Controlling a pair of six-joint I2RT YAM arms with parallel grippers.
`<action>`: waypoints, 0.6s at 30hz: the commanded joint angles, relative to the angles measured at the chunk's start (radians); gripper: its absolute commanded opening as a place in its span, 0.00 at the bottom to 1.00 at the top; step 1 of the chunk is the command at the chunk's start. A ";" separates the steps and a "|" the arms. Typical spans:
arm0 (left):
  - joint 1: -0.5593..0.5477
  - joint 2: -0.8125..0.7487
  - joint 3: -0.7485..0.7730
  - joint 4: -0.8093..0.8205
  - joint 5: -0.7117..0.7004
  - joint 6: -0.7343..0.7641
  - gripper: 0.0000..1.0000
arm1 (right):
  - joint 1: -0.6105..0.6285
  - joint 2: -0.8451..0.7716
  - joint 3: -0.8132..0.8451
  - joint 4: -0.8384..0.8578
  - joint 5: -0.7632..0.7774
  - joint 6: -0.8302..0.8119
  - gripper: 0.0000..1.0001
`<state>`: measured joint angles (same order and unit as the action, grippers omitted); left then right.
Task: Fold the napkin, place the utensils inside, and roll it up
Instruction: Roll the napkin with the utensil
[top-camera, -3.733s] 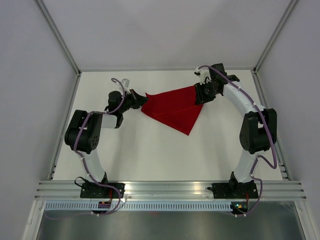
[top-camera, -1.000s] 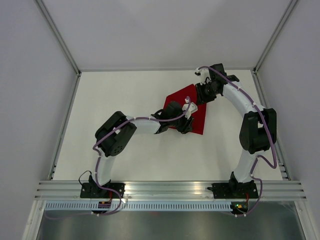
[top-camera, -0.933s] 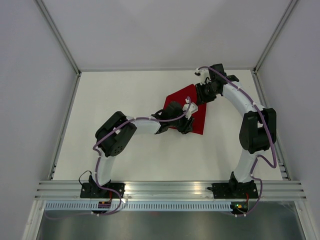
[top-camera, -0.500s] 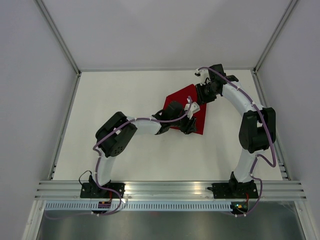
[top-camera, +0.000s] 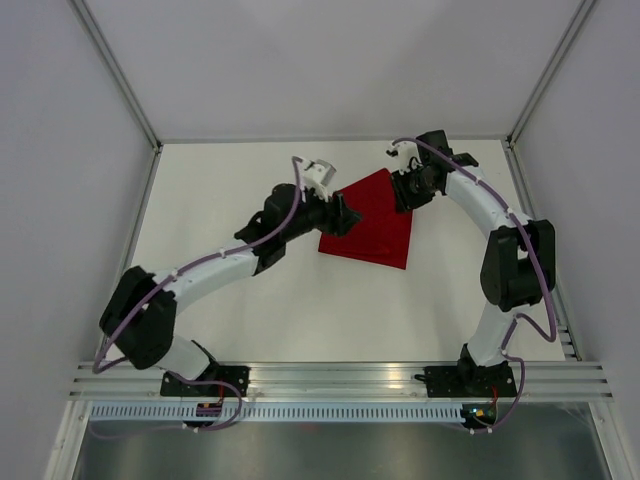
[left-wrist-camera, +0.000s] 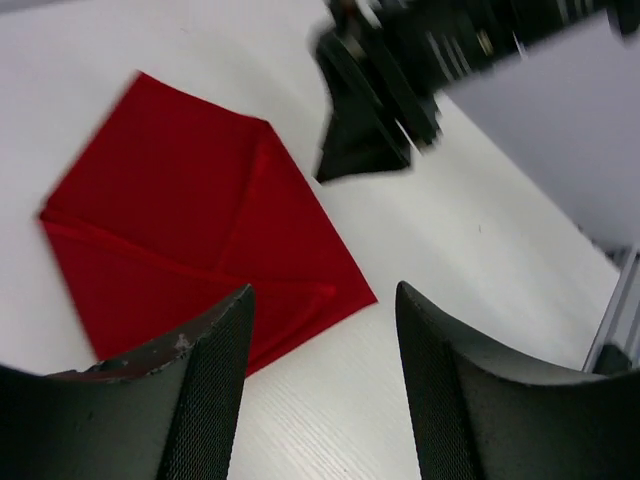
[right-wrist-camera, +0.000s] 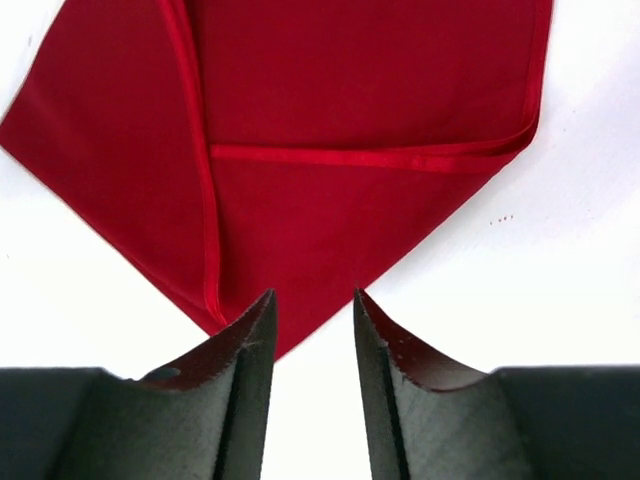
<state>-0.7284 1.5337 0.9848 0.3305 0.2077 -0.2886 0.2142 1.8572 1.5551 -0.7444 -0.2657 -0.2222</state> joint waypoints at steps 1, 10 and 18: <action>0.115 -0.105 -0.005 -0.149 -0.128 -0.203 0.64 | 0.069 -0.124 -0.084 0.028 0.009 -0.120 0.45; 0.268 -0.214 0.057 -0.268 -0.093 -0.213 0.66 | 0.264 -0.207 -0.364 0.239 0.094 -0.400 0.60; 0.273 -0.195 0.130 -0.324 -0.103 -0.164 0.66 | 0.300 -0.136 -0.348 0.280 0.056 -0.494 0.66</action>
<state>-0.4576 1.3506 1.0554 0.0372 0.1226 -0.4740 0.5091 1.7050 1.1797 -0.5404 -0.2008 -0.6373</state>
